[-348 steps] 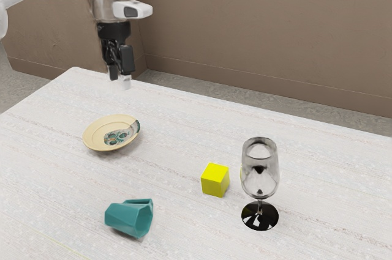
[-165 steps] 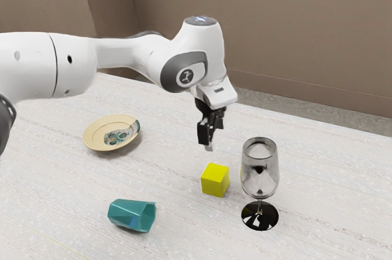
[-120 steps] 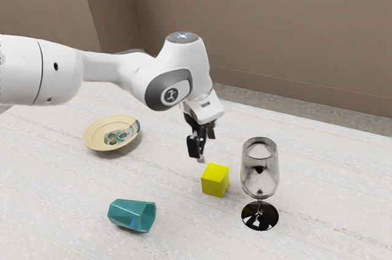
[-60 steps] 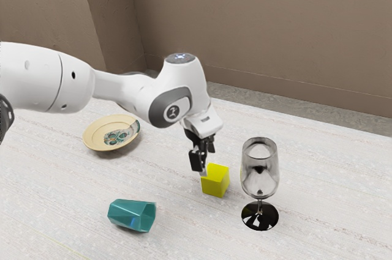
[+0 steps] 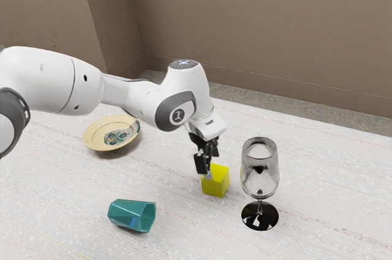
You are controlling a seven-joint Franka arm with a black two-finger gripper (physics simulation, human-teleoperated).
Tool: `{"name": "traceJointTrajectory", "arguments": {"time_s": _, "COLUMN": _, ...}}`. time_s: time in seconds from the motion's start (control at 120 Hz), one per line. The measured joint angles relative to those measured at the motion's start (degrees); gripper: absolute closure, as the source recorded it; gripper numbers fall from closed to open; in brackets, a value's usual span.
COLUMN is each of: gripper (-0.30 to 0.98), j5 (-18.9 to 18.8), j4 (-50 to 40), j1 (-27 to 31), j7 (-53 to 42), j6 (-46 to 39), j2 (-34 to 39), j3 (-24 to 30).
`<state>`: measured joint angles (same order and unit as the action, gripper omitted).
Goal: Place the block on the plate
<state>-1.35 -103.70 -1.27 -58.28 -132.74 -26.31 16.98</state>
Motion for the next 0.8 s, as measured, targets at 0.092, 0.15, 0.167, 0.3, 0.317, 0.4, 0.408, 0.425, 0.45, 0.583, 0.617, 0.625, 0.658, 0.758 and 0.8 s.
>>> {"name": "traceJointTrajectory", "arguments": {"time_s": 0.092, "gripper": 0.00, "j5": -0.04, "j4": 0.26, "j1": 0.12, "j7": -0.07, "j6": 0.14, "j2": -0.78, "j3": 0.05}}
{"name": "traceJointTrajectory", "arguments": {"time_s": 0.15, "gripper": 0.00, "j5": -0.06, "j4": 0.35, "j1": 0.31, "j7": -0.12, "j6": 0.20, "j2": -1.37, "j3": 0.11}}
{"name": "traceJointTrajectory", "arguments": {"time_s": 0.167, "gripper": 0.00, "j5": -0.06, "j4": 0.37, "j1": 0.36, "j7": -0.13, "j6": 0.21, "j2": -1.54, "j3": 0.12}}
{"name": "traceJointTrajectory", "arguments": {"time_s": 0.3, "gripper": 0.00, "j5": -0.06, "j4": 0.40, "j1": 0.77, "j7": -0.25, "j6": 0.29, "j2": -2.49, "j3": 0.15}}
{"name": "traceJointTrajectory", "arguments": {"time_s": 0.317, "gripper": 0.00, "j5": -0.06, "j4": 0.40, "j1": 0.79, "j7": -0.27, "j6": 0.30, "j2": -2.53, "j3": 0.15}}
{"name": "traceJointTrajectory", "arguments": {"time_s": 0.4, "gripper": 0.00, "j5": -0.06, "j4": 0.45, "j1": 0.82, "j7": -0.32, "j6": 0.32, "j2": -2.88, "j3": 0.19}}
{"name": "traceJointTrajectory", "arguments": {"time_s": 0.408, "gripper": 0.00, "j5": -0.06, "j4": 0.56, "j1": 0.83, "j7": -0.33, "j6": 0.32, "j2": -2.98, "j3": 0.26}}
{"name": "traceJointTrajectory", "arguments": {"time_s": 0.425, "gripper": 0.00, "j5": -0.07, "j4": 0.79, "j1": 0.83, "j7": -0.33, "j6": 0.32, "j2": -3.16, "j3": 0.37}}
{"name": "traceJointTrajectory", "arguments": {"time_s": 0.45, "gripper": 0.00, "j5": -0.08, "j4": 1.07, "j1": 0.83, "j7": -0.34, "j6": 0.33, "j2": -3.40, "j3": 0.49}}
{"name": "traceJointTrajectory", "arguments": {"time_s": 0.583, "gripper": 0.00, "j5": -0.09, "j4": 1.51, "j1": 1.52, "j7": -0.41, "j6": 0.35, "j2": -4.00, "j3": 0.98}}
{"name": "traceJointTrajectory", "arguments": {"time_s": 0.617, "gripper": 0.00, "j5": -0.08, "j4": 1.53, "j1": 1.66, "j7": -0.44, "j6": 0.35, "j2": -4.19, "j3": 1.04}}
{"name": "traceJointTrajectory", "arguments": {"time_s": 0.625, "gripper": 0.00, "j5": -0.08, "j4": 1.53, "j1": 1.71, "j7": -0.45, "j6": 0.35, "j2": -4.28, "j3": 1.06}}
{"name": "traceJointTrajectory", "arguments": {"time_s": 0.658, "gripper": 0.00, "j5": -0.07, "j4": 1.54, "j1": 1.90, "j7": -0.48, "j6": 0.35, "j2": -4.65, "j3": 1.17}}
{"name": "traceJointTrajectory", "arguments": {"time_s": 0.758, "gripper": 0.00, "j5": -0.06, "j4": 1.55, "j1": 2.38, "j7": -0.56, "j6": 0.33, "j2": -5.36, "j3": 1.47}}
{"name": "traceJointTrajectory", "arguments": {"time_s": 0.8, "gripper": 0.01, "j5": -0.03, "j4": 1.55, "j1": 2.44, "j7": -0.56, "j6": 0.33, "j2": -5.42, "j3": 1.52}}
